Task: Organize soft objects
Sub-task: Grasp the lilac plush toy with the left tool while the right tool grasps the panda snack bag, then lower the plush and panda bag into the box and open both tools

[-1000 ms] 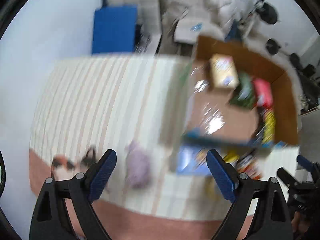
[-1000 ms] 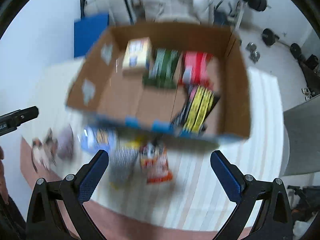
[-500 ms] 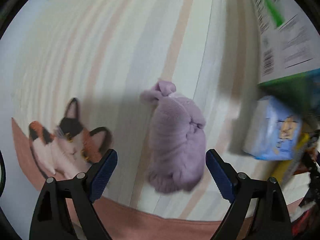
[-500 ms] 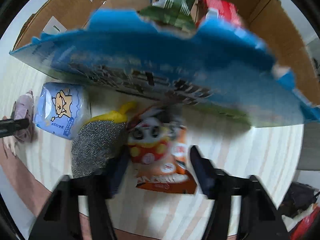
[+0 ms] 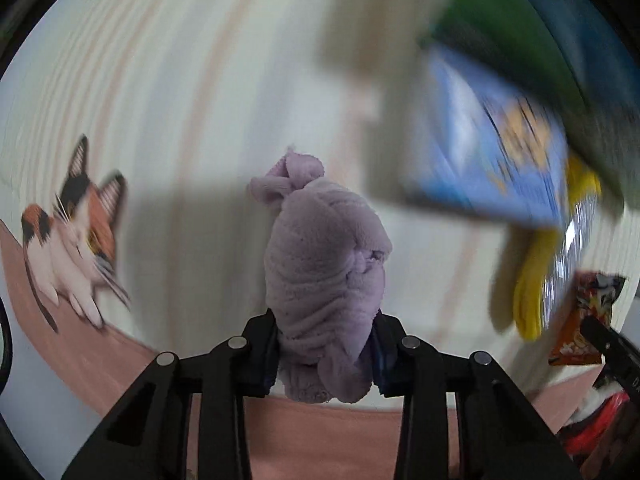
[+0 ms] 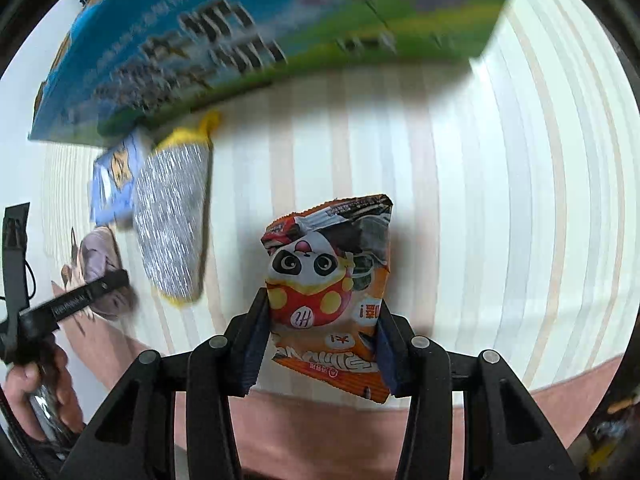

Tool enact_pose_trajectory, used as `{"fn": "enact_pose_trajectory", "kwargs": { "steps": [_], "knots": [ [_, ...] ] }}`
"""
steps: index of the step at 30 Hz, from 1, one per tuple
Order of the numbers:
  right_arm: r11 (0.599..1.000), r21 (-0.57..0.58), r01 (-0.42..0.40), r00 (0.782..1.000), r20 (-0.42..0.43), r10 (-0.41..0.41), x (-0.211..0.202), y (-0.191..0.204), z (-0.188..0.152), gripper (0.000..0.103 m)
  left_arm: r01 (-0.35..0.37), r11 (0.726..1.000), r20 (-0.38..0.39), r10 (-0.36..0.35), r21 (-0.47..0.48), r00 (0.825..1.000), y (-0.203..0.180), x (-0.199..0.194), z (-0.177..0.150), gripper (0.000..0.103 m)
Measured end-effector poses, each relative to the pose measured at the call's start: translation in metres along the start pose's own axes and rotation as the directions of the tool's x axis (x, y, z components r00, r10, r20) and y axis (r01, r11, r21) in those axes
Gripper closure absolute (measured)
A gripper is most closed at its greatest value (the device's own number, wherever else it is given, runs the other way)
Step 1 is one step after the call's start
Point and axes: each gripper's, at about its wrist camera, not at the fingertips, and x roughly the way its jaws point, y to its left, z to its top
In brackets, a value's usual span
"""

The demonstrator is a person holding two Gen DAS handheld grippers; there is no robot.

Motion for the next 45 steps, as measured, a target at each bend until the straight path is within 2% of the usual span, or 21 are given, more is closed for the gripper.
{"fn": "enact_pose_trajectory", "kwargs": {
  "steps": [2,5,7,13,15,18,20,22,26,29,30,33,37,42,45],
  "knots": [
    [1.000,-0.003,0.009,1.000,-0.007,-0.009,0.001,-0.003,-0.007,0.051,0.000,1.000,-0.009,0.000,0.018,1.000,-0.012,0.003,-0.011,0.070],
    [0.993,-0.040,0.109,0.994,0.027,-0.108,-0.002,0.001,-0.016,0.050,-0.038,0.998,0.003,0.037,0.041,0.999,-0.029,0.006,-0.022,0.070],
    [0.987,-0.069,0.146,0.988,0.062,-0.142,-0.007,0.005,-0.019,0.049,-0.036,0.998,-0.001,0.036,0.049,0.999,-0.038,0.007,-0.025,0.070],
    [0.986,-0.082,0.144,0.988,0.067,-0.139,-0.003,0.011,-0.016,0.054,-0.036,0.998,0.004,0.036,0.054,0.999,-0.047,0.001,-0.020,0.071],
    [0.991,-0.070,0.112,0.992,0.063,-0.108,-0.007,0.012,-0.021,0.055,-0.014,0.999,0.012,0.014,0.049,1.000,-0.042,-0.011,-0.021,0.071],
    [0.999,-0.050,-0.003,0.997,0.072,0.007,-0.034,0.014,-0.026,0.055,0.049,0.997,0.042,-0.051,0.061,0.998,-0.043,-0.044,-0.029,0.071],
    [0.995,-0.053,-0.086,0.991,0.098,0.091,-0.063,0.022,-0.030,0.055,0.107,0.991,0.078,-0.113,0.086,0.991,-0.051,-0.079,-0.034,0.071],
    [0.984,-0.090,-0.152,0.974,0.158,0.165,-0.100,0.034,-0.029,0.055,0.167,0.979,0.120,-0.181,0.117,0.976,-0.062,-0.119,-0.030,0.071],
    [0.965,-0.125,-0.233,0.937,0.236,0.256,-0.157,0.056,-0.004,0.055,0.247,0.949,0.184,-0.283,0.195,0.941,-0.085,-0.186,0.002,0.071],
    [0.968,-0.131,-0.214,0.927,0.285,0.243,-0.171,0.077,0.042,0.055,0.236,0.942,0.220,-0.289,0.239,0.932,-0.100,-0.214,0.049,0.071],
    [0.971,-0.121,-0.206,0.927,0.293,0.233,-0.171,0.078,0.055,0.055,0.244,0.939,0.205,-0.295,0.241,0.933,-0.104,-0.215,0.069,0.071],
    [0.975,-0.067,-0.211,0.938,0.268,0.221,-0.156,0.079,0.099,0.055,0.330,0.921,0.077,-0.352,0.209,0.933,-0.114,-0.199,0.121,0.071],
    [0.978,0.002,-0.206,0.955,0.219,0.201,-0.122,0.070,0.144,0.055,0.315,0.932,-0.020,-0.316,0.178,0.948,-0.130,-0.161,0.172,0.071],
    [0.982,0.047,-0.181,0.971,0.168,0.171,-0.084,0.063,0.174,0.055,0.307,0.940,-0.134,-0.288,0.150,0.948,-0.146,-0.114,0.197,0.071],
    [0.984,0.061,-0.166,0.976,0.156,0.155,-0.069,0.059,0.182,0.055,0.321,0.937,-0.202,-0.292,0.135,0.935,-0.153,-0.089,0.201,0.071]
  ]
}}
